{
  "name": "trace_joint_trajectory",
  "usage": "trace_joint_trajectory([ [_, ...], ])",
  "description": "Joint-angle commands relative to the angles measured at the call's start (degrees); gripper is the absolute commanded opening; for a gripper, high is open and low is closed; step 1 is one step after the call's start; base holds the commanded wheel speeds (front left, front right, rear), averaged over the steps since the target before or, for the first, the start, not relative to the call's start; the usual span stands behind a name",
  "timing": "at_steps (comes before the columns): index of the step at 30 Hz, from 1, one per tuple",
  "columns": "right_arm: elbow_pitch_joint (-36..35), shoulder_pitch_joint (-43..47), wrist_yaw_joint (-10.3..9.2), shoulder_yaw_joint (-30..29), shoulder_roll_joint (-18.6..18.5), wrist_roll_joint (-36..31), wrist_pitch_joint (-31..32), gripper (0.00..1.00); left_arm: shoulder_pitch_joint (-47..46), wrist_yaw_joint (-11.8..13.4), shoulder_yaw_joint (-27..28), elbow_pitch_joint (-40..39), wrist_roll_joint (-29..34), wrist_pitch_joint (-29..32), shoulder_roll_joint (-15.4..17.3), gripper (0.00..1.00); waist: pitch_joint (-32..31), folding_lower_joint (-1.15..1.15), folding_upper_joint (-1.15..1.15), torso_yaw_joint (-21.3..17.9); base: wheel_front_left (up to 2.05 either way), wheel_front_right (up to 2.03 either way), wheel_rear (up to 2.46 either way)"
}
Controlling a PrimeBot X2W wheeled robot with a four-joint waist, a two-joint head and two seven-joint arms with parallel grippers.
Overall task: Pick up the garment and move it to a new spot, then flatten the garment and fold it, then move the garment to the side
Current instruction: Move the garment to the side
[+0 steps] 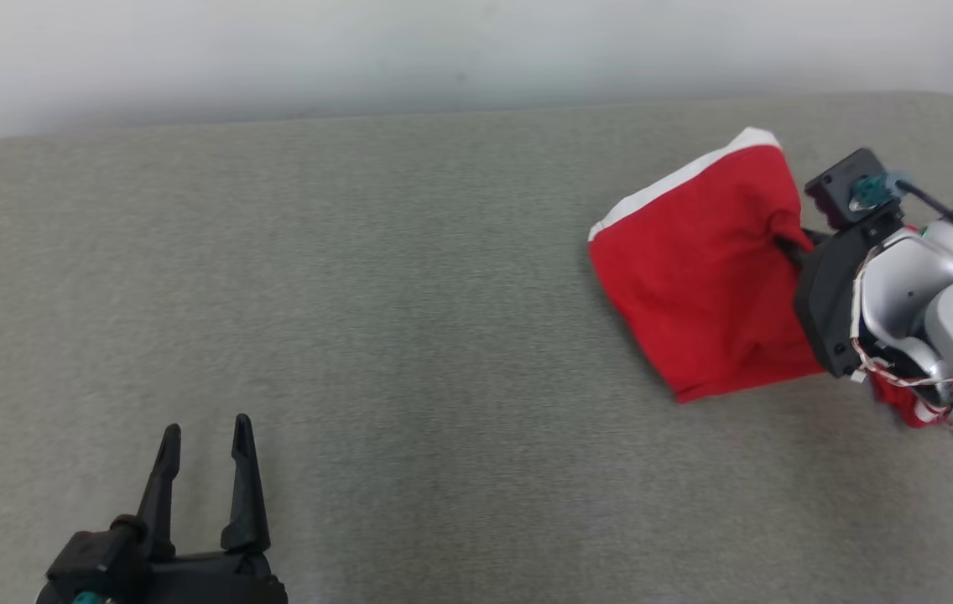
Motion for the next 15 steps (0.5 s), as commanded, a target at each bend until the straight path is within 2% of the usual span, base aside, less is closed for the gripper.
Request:
trace_joint_trajectory([
  [1, -0.50, -1.06, -0.19, 0.46, -0.91, 0.53, -0.20, 0.00, -0.74, -0.29, 0.49, -0.32, 0.95, 0.00, 0.10, 1.00, 1.45, 0.00, -0.01, -5.88, 0.00, 0.00, 0.00],
  [8, 0.45, -4.83, -0.19, 3.47, -4.27, -1.35, -3.37, 0.00, -3.01, -2.38, 1.42, -0.29, 3.17, 0.00, 0.08, 1.00, 4.68, 0.00, -0.01, -11.76, 0.00, 0.00, 0.00],
  [15, 9.09, -5.36, -0.19, -0.15, -3.56, -1.81, -8.97, 0.00, -5.10, -3.88, 0.82, -0.16, 5.18, -0.01, 0.11, 1.00, 7.35, 0.00, -0.01, -13.70, 0.00, 0.00, 0.00],
])
